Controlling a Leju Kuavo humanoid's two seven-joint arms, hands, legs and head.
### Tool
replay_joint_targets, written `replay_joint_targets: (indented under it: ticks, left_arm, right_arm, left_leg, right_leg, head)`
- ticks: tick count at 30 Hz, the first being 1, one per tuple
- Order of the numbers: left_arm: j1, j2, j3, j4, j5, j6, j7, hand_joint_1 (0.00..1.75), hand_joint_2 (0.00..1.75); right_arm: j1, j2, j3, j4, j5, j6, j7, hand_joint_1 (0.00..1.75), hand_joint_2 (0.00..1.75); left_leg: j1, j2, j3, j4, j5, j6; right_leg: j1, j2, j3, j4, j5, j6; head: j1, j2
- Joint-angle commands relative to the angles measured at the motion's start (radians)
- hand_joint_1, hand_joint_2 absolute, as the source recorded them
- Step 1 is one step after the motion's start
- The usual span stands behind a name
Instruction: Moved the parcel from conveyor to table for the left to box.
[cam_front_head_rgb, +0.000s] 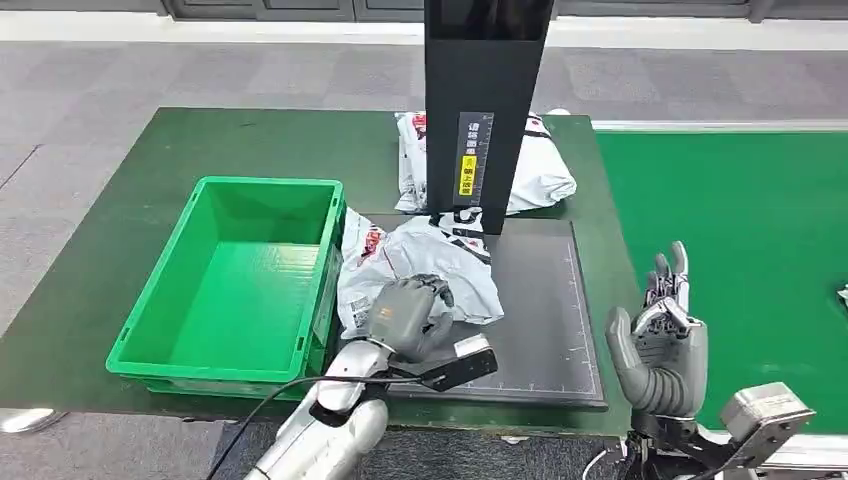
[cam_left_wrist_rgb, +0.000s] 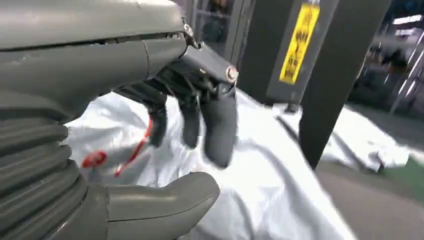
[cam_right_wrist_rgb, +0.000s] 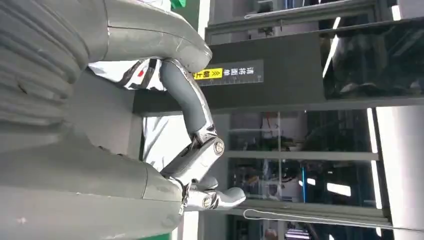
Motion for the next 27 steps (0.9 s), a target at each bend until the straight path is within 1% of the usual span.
replay_joint_targets:
  ticks: [1,2,3,5,6,7,8,9,10,12,13,14,15,16,18,19,20,22,23,25,26,27]
  left_arm:
    - [-0.181,-0.015,-0.024,0.415,-0.053,-0.083,0.052,1.75,1.75]
    - [-0.193,-0.017,-0.022,0.437,-0.057,-0.085,0.051,1.75,1.75]
    - [-0.207,-0.018,-0.016,0.457,-0.057,-0.096,0.049,1.75,1.75]
    - [-0.267,-0.02,0.004,0.532,-0.074,-0.156,0.06,1.75,1.75]
    - [-0.274,-0.019,0.01,0.538,-0.072,-0.157,0.056,1.75,1.75]
    - [-0.295,-0.016,0.002,0.564,-0.106,-0.181,0.085,1.75,1.75]
    - [-0.302,-0.012,-0.002,0.573,-0.119,-0.181,0.102,1.75,1.75]
    - [-0.311,-0.009,-0.012,0.586,-0.15,-0.18,0.128,1.75,1.75]
    - [-0.313,-0.007,-0.009,0.59,-0.157,-0.174,0.138,1.64,1.75]
    - [-0.32,-0.001,-0.02,0.599,-0.204,-0.154,0.178,1.66,1.75]
    - [-0.322,0.0,-0.017,0.602,-0.229,-0.147,0.196,1.75,1.75]
    - [-0.323,0.005,-0.016,0.6,-0.242,-0.129,0.22,1.66,1.75]
    - [-0.325,0.008,-0.021,0.602,-0.26,-0.122,0.238,0.17,1.75]
    - [-0.323,0.012,-0.014,0.599,-0.282,-0.1,0.259,0.0,1.75]
    - [-0.317,0.024,-0.016,0.567,-0.31,0.005,0.29,0.0,1.75]
    - [-0.308,0.032,-0.007,0.52,-0.335,0.141,0.31,0.0,1.75]
    - [-0.302,0.037,0.003,0.47,-0.358,0.231,0.32,0.0,1.75]
    - [-0.281,0.043,0.034,0.366,-0.381,0.188,0.304,0.0,1.75]
    - [-0.276,0.044,0.038,0.351,-0.385,0.177,0.302,0.0,1.75]
    - [-0.26,0.056,0.029,0.283,-0.397,0.225,0.3,0.0,1.75]
    - [-0.249,0.062,0.024,0.225,-0.397,0.273,0.291,0.0,1.75]
    - [-0.234,0.07,0.024,0.146,-0.397,0.274,0.275,0.0,1.75]
  right_arm:
    - [-0.009,0.03,-0.07,0.078,-0.001,0.026,0.005,0.0,1.75]
    - [-0.009,0.031,-0.071,0.078,-0.002,0.03,0.005,0.0,1.75]
    - [-0.008,0.033,-0.073,0.075,-0.004,0.033,0.005,0.0,1.75]
    - [0.001,0.047,-0.081,0.055,-0.004,0.045,0.005,0.0,1.75]
    - [0.003,0.048,-0.082,0.05,-0.004,0.046,0.005,0.0,1.75]
    - [0.011,0.055,-0.083,0.037,-0.004,0.049,0.005,0.0,1.75]
    - [0.017,0.057,-0.083,0.027,-0.006,0.051,0.005,0.0,1.75]
    - [0.026,0.065,-0.089,0.017,-0.008,0.056,0.005,0.0,1.75]
    - [0.029,0.068,-0.091,0.014,-0.01,0.06,0.006,0.0,1.75]
    - [0.028,0.083,-0.105,0.01,-0.017,0.073,0.009,0.0,1.75]
    - [0.028,0.091,-0.113,0.01,-0.02,0.087,0.011,0.0,1.75]
    - [0.026,0.093,-0.116,0.013,-0.021,0.091,0.012,0.0,1.75]
    - [0.025,0.095,-0.117,0.014,-0.022,0.094,0.012,0.0,1.75]
    - [0.02,0.097,-0.118,0.019,-0.023,0.102,0.013,0.0,1.75]
    - [0.018,0.097,-0.117,0.018,-0.023,0.104,0.013,0.0,1.75]
    - [0.02,0.094,-0.116,0.011,-0.027,0.107,0.013,0.0,1.75]
    - [0.021,0.092,-0.117,0.007,-0.036,0.11,0.014,0.0,1.75]
    - [0.023,0.089,-0.118,0.002,-0.044,0.112,0.017,0.0,1.75]
    - [0.023,0.089,-0.119,0.002,-0.045,0.112,0.017,0.0,1.75]
    - [0.021,0.086,-0.118,0.007,-0.051,0.111,0.019,0.0,1.75]
    - [0.02,0.084,-0.118,0.011,-0.055,0.108,0.02,0.0,1.75]
    - [0.021,0.082,-0.116,0.016,-0.058,0.109,0.02,0.0,1.75]
  left_leg:
    - [0.001,-0.002,0.005,-0.004,0.002,0.0]
    - [0.001,-0.001,0.003,-0.002,0.001,0.0]
    - [0.001,-0.001,0.005,-0.004,0.002,0.0]
    - [0.002,-0.001,0.003,-0.003,0.002,0.0]
    - [0.001,-0.001,0.001,-0.001,0.001,0.0]
    - [0.002,-0.002,0.002,-0.002,0.002,0.0]
    - [0.001,-0.002,0.001,-0.001,0.001,0.0]
    - [0.002,-0.002,0.003,-0.002,0.002,0.0]
    - [0.001,-0.001,0.002,-0.001,0.001,0.0]
    - [0.001,-0.001,0.002,-0.001,0.001,0.0]
    - [0.001,-0.001,0.003,-0.002,0.001,0.0]
    - [0.001,0.0,0.003,-0.001,0.001,0.0]
    - [0.001,0.001,0.004,-0.002,0.001,0.0]
    - [0.0,0.001,0.004,-0.001,0.001,0.0]
    - [0.001,0.002,0.004,-0.001,0.001,0.0]
    - [0.001,0.002,0.005,-0.002,0.001,0.0]
    - [0.001,0.001,0.004,-0.001,0.001,0.0]
    - [0.001,0.001,0.002,0.0,0.001,0.0]
    - [0.001,0.001,0.002,-0.001,0.002,0.0]
    - [0.001,0.0,0.002,-0.001,0.002,0.0]
    - [0.001,0.0,0.002,-0.001,0.002,0.001]
    - [0.0,0.001,0.003,-0.001,0.002,0.001]
  right_leg:
    - [0.002,-0.003,0.007,-0.005,0.002,-0.001]
    - [0.001,-0.002,0.004,-0.003,0.001,0.0]
    - [0.002,-0.002,0.006,-0.005,0.002,-0.001]
    - [0.002,-0.002,0.005,-0.005,0.002,-0.001]
    - [0.001,-0.002,0.003,-0.002,0.001,-0.001]
    - [0.002,-0.003,0.004,-0.003,0.001,-0.001]
    - [0.001,-0.002,0.003,-0.001,0.001,-0.001]
    - [0.002,-0.003,0.005,-0.003,0.001,-0.001]
    - [0.001,-0.002,0.003,-0.001,0.001,-0.001]
    - [0.001,-0.002,0.003,-0.002,0.0,-0.001]
    - [0.001,-0.002,0.004,-0.002,0.001,-0.001]
    - [0.001,-0.001,0.004,-0.001,0.001,-0.001]
    - [0.001,0.0,0.005,-0.003,0.001,-0.001]
    - [0.001,0.0,0.004,-0.001,0.001,-0.001]
    - [0.001,0.001,0.005,-0.001,0.001,-0.001]
    - [0.001,0.001,0.005,-0.002,0.002,-0.001]
    - [0.001,0.0,0.004,-0.001,0.001,-0.001]
    - [0.001,0.0,0.003,-0.001,0.001,-0.001]
    - [0.001,0.0,0.003,-0.001,0.002,-0.001]
    - [0.001,-0.001,0.003,-0.001,0.002,-0.001]
    - [0.001,-0.001,0.004,-0.002,0.002,0.0]
    - [0.001,0.0,0.004,-0.001,0.002,0.0]
  head:
    - [0.0,0.0]
    - [0.0,0.0]
    - [0.0,0.0]
    - [0.0,0.0]
    - [0.0,0.0]
    - [0.0,0.0]
    - [0.0,0.0]
    - [0.0,0.0]
    - [0.0,0.0]
    - [0.0,0.0]
    - [0.0,0.0]
    - [0.0,0.0]
    - [0.0,0.0]
    - [0.0,0.0]
    - [0.0,0.0]
    - [0.0,0.0]
    - [0.0,0.0]
    - [0.0,0.0]
    - [0.0,0.0]
    - [0.0,0.0]
    - [0.0,0.0]
    - [0.0,0.0]
